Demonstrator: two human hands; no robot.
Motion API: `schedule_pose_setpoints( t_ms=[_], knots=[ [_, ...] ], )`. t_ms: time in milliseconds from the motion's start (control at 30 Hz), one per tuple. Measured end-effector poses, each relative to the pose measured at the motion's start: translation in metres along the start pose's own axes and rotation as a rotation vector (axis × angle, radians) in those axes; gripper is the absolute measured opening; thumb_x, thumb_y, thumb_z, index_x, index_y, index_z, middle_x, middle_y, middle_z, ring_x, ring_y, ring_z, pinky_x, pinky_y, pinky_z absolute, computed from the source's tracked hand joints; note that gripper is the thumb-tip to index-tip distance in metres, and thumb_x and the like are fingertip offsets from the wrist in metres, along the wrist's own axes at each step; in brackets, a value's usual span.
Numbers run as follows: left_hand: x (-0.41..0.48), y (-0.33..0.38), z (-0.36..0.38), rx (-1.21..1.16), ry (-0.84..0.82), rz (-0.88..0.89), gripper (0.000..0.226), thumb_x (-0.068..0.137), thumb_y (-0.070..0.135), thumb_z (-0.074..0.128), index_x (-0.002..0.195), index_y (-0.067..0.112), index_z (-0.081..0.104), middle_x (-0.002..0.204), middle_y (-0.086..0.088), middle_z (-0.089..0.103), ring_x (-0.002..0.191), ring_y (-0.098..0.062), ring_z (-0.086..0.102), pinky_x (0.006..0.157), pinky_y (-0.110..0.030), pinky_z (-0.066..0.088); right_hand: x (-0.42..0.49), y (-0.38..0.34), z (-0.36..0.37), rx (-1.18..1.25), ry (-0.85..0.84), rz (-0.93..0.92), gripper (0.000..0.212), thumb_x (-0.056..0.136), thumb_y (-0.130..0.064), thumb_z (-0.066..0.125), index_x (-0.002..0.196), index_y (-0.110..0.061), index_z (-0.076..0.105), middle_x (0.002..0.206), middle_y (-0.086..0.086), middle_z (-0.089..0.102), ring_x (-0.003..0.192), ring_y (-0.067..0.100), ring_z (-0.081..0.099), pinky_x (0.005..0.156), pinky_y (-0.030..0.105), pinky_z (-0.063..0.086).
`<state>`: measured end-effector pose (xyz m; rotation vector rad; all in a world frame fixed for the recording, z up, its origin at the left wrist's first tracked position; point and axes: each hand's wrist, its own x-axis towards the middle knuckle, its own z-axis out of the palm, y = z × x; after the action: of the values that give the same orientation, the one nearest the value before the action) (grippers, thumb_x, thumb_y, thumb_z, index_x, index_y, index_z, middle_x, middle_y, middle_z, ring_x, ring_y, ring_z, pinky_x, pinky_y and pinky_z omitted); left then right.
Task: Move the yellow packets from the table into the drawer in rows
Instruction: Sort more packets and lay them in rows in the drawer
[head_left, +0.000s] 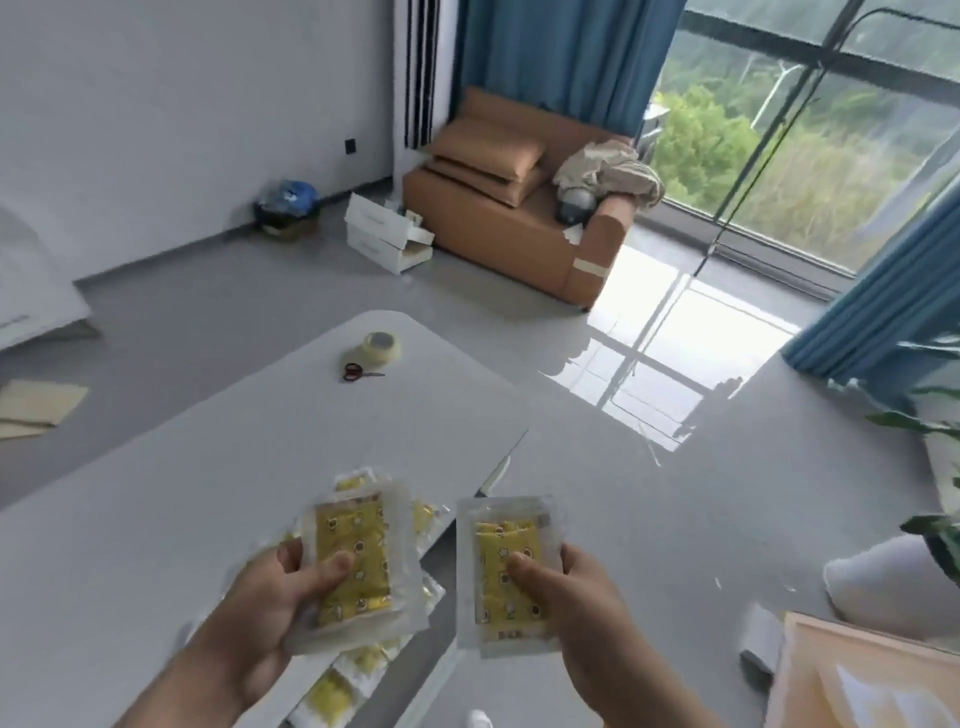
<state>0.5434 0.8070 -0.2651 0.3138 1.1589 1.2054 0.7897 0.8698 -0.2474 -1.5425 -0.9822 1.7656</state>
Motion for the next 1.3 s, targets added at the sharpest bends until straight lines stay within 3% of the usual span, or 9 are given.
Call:
schedule_pose_setpoints(
  t_ms=[267, 400, 500, 600, 733, 900, 1100, 1200, 1300],
  knots=[
    [0.02, 0.016, -0.015, -0.151, 0.439, 0.179, 0.032, 0.065, 0.002, 0.064, 0.095, -0.01, 0.062, 0.079, -0.027, 0.071, 0.055, -0.033, 0.07, 0.043, -0.04, 0.056, 0.118, -0.061, 0.066, -0.239, -0.384, 0.025, 0.027, 0.077, -0.009, 0.076, 0.098, 0.005, 0.066, 0.085, 0.022, 0.073, 0.069, 0.031, 0.072, 0.06, 0.039, 0.059],
    [0.069, 0.013, 0.013, -0.222, 0.591, 0.205, 0.031, 0.062, 0.002, 0.066, 0.092, -0.005, 0.063, 0.084, -0.025, 0.072, 0.069, -0.035, 0.07, 0.09, -0.054, 0.049, 0.189, -0.081, 0.061, -0.339, -0.471, 0.035, 0.033, 0.075, -0.013, 0.076, 0.1, 0.005, 0.064, 0.085, 0.021, 0.074, 0.069, 0.03, 0.073, 0.058, 0.038, 0.059],
    [0.118, 0.005, 0.037, -0.27, 0.697, 0.201, 0.031, 0.061, 0.004, 0.068, 0.092, -0.002, 0.063, 0.098, -0.027, 0.07, 0.092, -0.036, 0.064, 0.104, -0.054, 0.038, 0.25, -0.085, 0.045, -0.426, -0.515, 0.045, 0.025, 0.078, -0.012, 0.075, 0.097, 0.002, 0.065, 0.088, 0.022, 0.074, 0.08, 0.037, 0.073, 0.073, 0.053, 0.059],
    [0.159, -0.01, 0.05, -0.288, 0.755, 0.21, 0.034, 0.059, 0.013, 0.078, 0.089, 0.002, 0.066, 0.094, -0.02, 0.074, 0.096, -0.033, 0.066, 0.096, -0.045, 0.043, 0.301, -0.081, 0.034, -0.503, -0.524, 0.051, 0.016, 0.079, -0.011, 0.074, 0.093, -0.004, 0.068, 0.086, 0.018, 0.075, 0.081, 0.036, 0.073, 0.075, 0.058, 0.058],
    [0.199, -0.042, 0.033, -0.252, 0.772, 0.187, 0.091, 0.02, 0.05, 0.096, 0.087, -0.003, 0.062, 0.094, -0.016, 0.071, 0.084, -0.028, 0.065, 0.094, -0.045, 0.043, 0.352, -0.065, 0.032, -0.535, -0.521, 0.073, 0.008, 0.083, 0.0, 0.071, 0.09, -0.003, 0.069, 0.086, 0.022, 0.073, 0.082, 0.037, 0.072, 0.076, 0.059, 0.057],
    [0.257, -0.097, -0.008, -0.19, 0.863, 0.213, 0.097, 0.043, 0.058, 0.089, 0.099, -0.013, 0.053, 0.092, -0.011, 0.056, 0.086, -0.023, 0.047, 0.075, -0.036, 0.038, 0.406, -0.008, 0.047, -0.552, -0.543, 0.068, 0.007, 0.085, 0.0, 0.068, 0.09, -0.005, 0.069, 0.082, 0.016, 0.075, 0.079, 0.034, 0.073, 0.073, 0.054, 0.059],
    [0.35, -0.163, -0.072, -0.245, 0.91, 0.304, 0.035, 0.062, 0.032, 0.074, 0.064, 0.004, 0.052, 0.056, -0.004, 0.057, 0.073, -0.022, 0.054, 0.077, -0.035, 0.034, 0.483, 0.11, 0.083, -0.597, -0.558, -0.03, 0.023, 0.08, -0.017, 0.075, 0.094, -0.002, 0.065, 0.092, 0.024, 0.071, 0.085, 0.04, 0.071, 0.074, 0.06, 0.057],
    [0.384, -0.194, -0.109, -0.217, 0.909, 0.394, 0.025, 0.056, 0.034, 0.085, 0.063, 0.017, 0.067, 0.075, -0.002, 0.071, 0.096, -0.03, 0.066, 0.098, -0.049, 0.042, 0.515, 0.157, 0.101, -0.585, -0.593, -0.093, 0.038, 0.075, -0.025, 0.078, 0.097, 0.002, 0.062, 0.098, 0.028, 0.069, 0.089, 0.046, 0.068, 0.076, 0.063, 0.055],
    [0.405, -0.212, -0.13, -0.284, 0.912, 0.518, 0.024, 0.053, 0.034, 0.08, 0.067, 0.016, 0.073, 0.084, -0.004, 0.074, 0.093, -0.028, 0.069, 0.097, -0.055, 0.046, 0.535, 0.188, 0.115, -0.524, -0.624, -0.176, 0.037, 0.078, -0.021, 0.077, 0.1, 0.004, 0.061, 0.094, 0.026, 0.071, 0.085, 0.043, 0.071, 0.077, 0.062, 0.055]
  ],
)
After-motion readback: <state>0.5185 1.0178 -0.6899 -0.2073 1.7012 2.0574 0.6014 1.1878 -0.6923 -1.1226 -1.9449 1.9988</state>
